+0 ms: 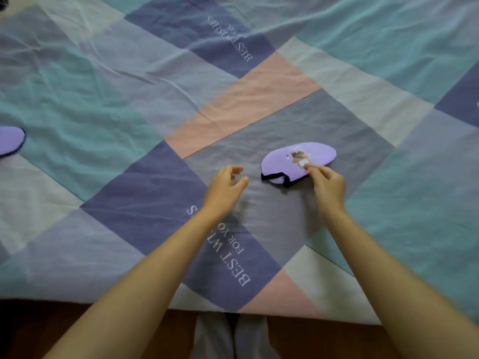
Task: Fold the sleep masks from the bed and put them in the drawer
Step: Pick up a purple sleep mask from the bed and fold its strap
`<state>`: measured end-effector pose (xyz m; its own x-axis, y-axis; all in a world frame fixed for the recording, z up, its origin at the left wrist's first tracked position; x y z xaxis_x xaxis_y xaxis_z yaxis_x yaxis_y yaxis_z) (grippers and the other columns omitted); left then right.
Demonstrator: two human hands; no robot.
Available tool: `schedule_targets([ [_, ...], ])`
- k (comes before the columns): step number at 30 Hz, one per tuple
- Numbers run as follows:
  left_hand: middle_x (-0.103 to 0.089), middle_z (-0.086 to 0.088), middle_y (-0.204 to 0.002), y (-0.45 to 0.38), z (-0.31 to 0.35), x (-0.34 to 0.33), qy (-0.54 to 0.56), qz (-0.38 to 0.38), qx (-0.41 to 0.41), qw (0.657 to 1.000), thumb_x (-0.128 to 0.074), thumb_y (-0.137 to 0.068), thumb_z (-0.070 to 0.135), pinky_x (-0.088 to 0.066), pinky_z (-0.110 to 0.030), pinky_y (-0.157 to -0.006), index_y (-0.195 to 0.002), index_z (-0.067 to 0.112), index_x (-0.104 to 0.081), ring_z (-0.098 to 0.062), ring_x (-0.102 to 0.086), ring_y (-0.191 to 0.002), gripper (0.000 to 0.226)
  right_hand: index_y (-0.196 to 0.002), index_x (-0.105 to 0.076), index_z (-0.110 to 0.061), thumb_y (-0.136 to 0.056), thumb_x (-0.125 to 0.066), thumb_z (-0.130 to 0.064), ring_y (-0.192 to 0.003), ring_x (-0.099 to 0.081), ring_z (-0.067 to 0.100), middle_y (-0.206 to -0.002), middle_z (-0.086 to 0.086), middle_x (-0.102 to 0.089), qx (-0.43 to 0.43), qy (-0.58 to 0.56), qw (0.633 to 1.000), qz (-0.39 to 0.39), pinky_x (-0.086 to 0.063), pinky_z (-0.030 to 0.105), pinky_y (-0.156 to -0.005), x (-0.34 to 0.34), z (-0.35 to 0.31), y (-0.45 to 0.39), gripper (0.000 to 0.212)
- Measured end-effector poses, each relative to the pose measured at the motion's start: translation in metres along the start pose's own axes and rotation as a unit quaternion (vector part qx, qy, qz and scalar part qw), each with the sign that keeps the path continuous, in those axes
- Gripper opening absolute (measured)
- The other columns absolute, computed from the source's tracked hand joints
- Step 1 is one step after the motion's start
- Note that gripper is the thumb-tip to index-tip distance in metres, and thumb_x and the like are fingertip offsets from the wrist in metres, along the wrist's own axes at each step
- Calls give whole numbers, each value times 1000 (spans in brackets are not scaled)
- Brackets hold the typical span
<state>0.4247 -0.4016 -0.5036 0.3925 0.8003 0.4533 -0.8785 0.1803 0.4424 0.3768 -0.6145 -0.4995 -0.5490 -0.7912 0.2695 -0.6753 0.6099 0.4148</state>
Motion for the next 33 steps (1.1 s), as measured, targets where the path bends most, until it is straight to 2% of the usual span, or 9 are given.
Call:
schedule_targets([
  [4, -48, 8, -128, -8, 28, 7, 0, 14, -109, 994, -61, -89, 28, -38, -36, -105, -127, 24, -52, -14, -43, -125, 39, -81, -68, -12, -81, -68, -5, -65, -57, 4, -71, -7, -65, 57, -35, 997, -30, -48, 20, -65, 8, -27, 11, 7],
  [7, -47, 8, -138, -6, 49, 8, -43, 3, -223, 974, -66, -85, 34, -29, -34, -109, -132, 25, -51, -13, -39, -130, 50, -94, -59, -17, -80, -66, 3, -63, -59, 2, -86, -12, -64, 72, -36, 993, -92, -50, 26, -60, 11, -42, 21, 25],
  [12, -41, 13, -148, 7, 71, 2, -260, 5, -395, 881, -60, -76, 62, -13, -39, -112, -137, 32, -47, -9, -31, -140, 69, -116, -51, -18, -85, -63, 4, -71, -69, 9, -108, 4, -62, 106, -88, 975, -177, -57, 27, -64, 8, -60, 39, 40],
  [14, -49, 13, -142, 13, 75, 0, -233, 7, -383, 894, -64, -76, 58, -12, -41, -114, -136, 30, -48, -6, -42, -132, 68, -124, -47, -21, -85, -59, 11, -76, -69, 12, -107, 2, -63, 100, -125, 963, -218, -57, 25, -66, 7, -61, 44, 52],
  [17, -66, 13, -116, 16, 76, 6, -173, 16, -333, 927, -70, -75, 51, -20, -36, -108, -126, 28, -56, -5, -62, -101, 57, -132, -39, -27, -81, -57, 18, -88, -69, 21, -111, 7, -63, 70, -144, 947, -277, -57, 30, -77, 9, -57, 47, 71],
  [21, -70, 10, -90, 17, 70, 13, -140, -9, -270, 952, -70, -75, 41, -48, -35, -78, -110, 26, -65, -12, -60, -76, 38, -134, -38, -25, -78, -61, 20, -88, -70, 20, -108, 9, -66, 40, -83, 951, -297, -58, 30, -79, 15, -50, 47, 75],
  [25, -72, 5, -92, 16, 63, 15, 10, -24, -170, 985, -74, -78, 22, -50, -28, -73, -105, 20, -69, -13, -64, -82, 28, -123, -51, -20, -77, -68, 10, -80, -66, 13, -106, 8, -65, 32, -11, 969, -244, -56, 24, -75, 16, -41, 49, 57],
  [29, -73, 2, -97, 19, 64, 17, 147, -93, -96, 980, -77, -76, 8, -55, -23, -74, -109, 13, -67, -8, -69, -86, 35, -116, -62, -16, -87, -65, -14, -80, -64, -1, -102, -5, -69, 12, -8, 975, -221, -51, 13, -68, 9, -38, 55, 30],
  [33, -70, 0, -111, 24, 65, 15, 208, -157, -69, 963, -75, -79, 9, -55, -23, -82, -122, 21, -59, -11, -67, -100, 47, -100, -72, -13, -94, -54, -17, -72, -63, 11, -80, -3, -72, 7, -55, 971, -233, -52, 27, -65, 2, -37, 62, 19],
])
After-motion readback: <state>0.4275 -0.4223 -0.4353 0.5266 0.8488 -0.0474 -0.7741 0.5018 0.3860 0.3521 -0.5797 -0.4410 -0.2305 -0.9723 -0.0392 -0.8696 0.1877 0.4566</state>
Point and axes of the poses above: each hand's wrist, its own y-axis away from the middle knuckle, its own x-axis out of the back of the hand, z = x × y, the point moved 1 cm from there along -y, towards the middle knuckle
